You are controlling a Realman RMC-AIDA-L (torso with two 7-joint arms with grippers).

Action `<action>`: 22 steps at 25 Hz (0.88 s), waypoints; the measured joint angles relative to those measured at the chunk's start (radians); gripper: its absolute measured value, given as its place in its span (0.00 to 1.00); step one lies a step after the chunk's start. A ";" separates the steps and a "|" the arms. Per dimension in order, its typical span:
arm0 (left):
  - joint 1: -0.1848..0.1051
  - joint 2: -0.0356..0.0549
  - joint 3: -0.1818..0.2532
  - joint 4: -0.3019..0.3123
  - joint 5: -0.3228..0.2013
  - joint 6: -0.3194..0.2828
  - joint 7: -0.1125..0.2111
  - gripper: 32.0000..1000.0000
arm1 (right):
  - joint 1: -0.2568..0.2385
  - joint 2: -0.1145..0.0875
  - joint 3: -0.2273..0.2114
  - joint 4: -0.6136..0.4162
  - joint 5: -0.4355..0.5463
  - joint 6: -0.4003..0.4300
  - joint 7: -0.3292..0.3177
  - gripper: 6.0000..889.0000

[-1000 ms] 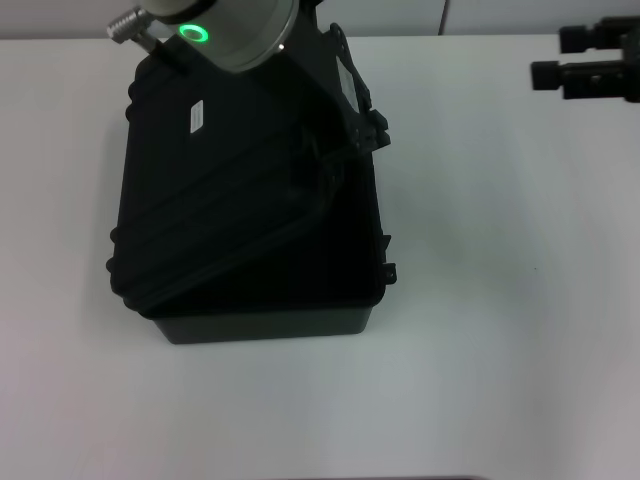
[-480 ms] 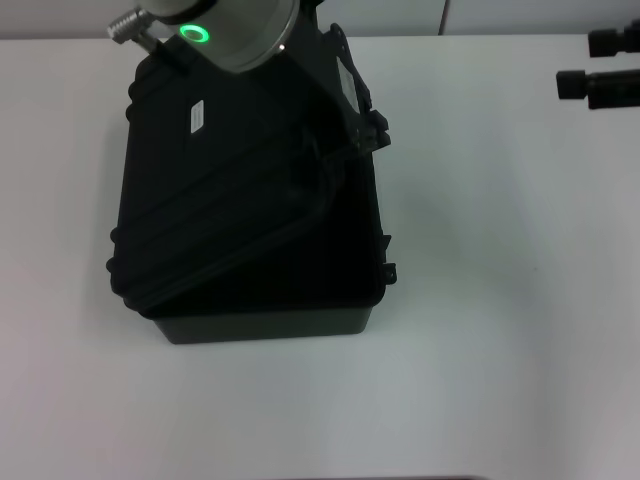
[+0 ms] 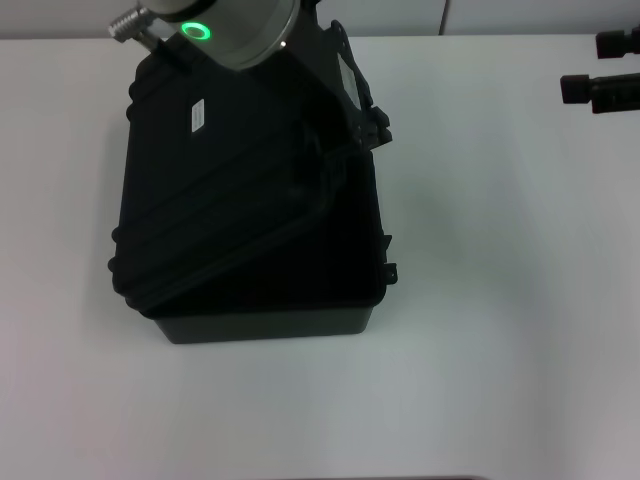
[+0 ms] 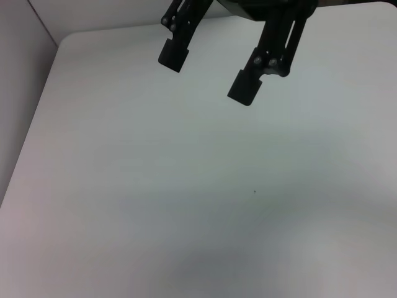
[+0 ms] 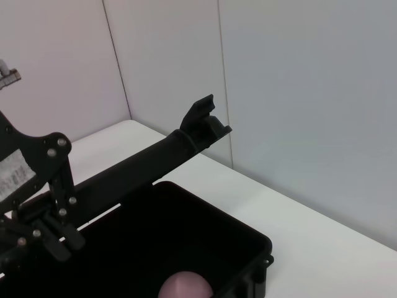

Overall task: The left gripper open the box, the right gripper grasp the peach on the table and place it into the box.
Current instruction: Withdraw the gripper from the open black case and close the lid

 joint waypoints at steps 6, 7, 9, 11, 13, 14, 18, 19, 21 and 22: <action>0.000 0.0000 0.001 0.000 0.000 0.001 0.000 0.07 | -0.001 -0.001 0.000 -0.001 0.003 0.002 0.000 0.93; 0.000 -0.0001 0.000 0.000 0.000 0.002 0.000 0.07 | -0.001 -0.001 0.000 -0.001 0.003 0.002 0.000 0.93; 0.000 -0.0005 -0.002 0.000 -0.003 0.002 0.000 0.07 | -0.001 -0.002 0.000 -0.001 0.003 0.002 0.000 0.93; 0.000 -0.0005 -0.002 0.000 -0.011 0.002 -0.001 0.07 | -0.001 -0.002 0.000 -0.001 0.002 0.002 0.000 0.93; 0.001 -0.0003 -0.001 0.000 -0.022 0.002 -0.001 0.07 | -0.001 -0.002 0.000 -0.001 0.002 0.002 0.000 0.93; 0.001 -0.0002 -0.002 0.000 -0.030 0.002 -0.001 0.07 | -0.001 -0.002 0.000 -0.001 0.002 0.002 0.000 0.93; 0.001 -0.0003 -0.006 0.000 -0.039 0.002 -0.007 0.07 | -0.001 -0.003 0.001 -0.001 0.003 0.002 0.000 0.93; 0.001 -0.0003 -0.006 0.000 -0.039 0.003 -0.010 0.07 | -0.001 -0.002 0.004 -0.001 0.003 0.002 0.000 0.93; 0.001 -0.0002 -0.006 0.000 -0.039 0.003 -0.013 0.12 | -0.001 -0.002 0.010 -0.001 0.004 0.002 0.000 0.93; 0.001 -0.0002 -0.006 0.000 -0.039 0.003 -0.013 0.15 | -0.001 -0.003 0.012 -0.001 0.005 0.002 0.000 0.93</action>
